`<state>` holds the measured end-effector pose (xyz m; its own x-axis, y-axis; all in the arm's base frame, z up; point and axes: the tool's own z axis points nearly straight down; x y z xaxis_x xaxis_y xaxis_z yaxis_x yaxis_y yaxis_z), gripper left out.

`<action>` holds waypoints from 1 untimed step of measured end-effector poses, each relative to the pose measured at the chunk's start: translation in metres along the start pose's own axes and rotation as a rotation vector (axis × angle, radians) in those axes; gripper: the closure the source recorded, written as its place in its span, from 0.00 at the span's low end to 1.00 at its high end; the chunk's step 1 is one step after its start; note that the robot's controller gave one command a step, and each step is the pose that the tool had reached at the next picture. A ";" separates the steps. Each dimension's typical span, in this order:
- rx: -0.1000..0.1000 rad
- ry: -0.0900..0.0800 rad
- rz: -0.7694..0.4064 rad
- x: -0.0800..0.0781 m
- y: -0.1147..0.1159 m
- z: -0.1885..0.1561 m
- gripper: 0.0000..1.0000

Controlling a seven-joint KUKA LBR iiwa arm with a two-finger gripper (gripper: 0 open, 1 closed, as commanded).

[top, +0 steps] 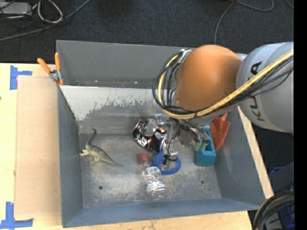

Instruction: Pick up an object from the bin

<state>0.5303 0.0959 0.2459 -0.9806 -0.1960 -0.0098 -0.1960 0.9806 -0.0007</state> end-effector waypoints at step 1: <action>-0.001 0.013 0.024 0.003 -0.002 0.031 0.00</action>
Offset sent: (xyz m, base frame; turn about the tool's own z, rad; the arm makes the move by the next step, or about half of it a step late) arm -0.0070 -0.0077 -0.0810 -0.3150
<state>0.5277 0.0933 0.2151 -0.9850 -0.1724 0.0028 -0.1724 0.9850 0.0008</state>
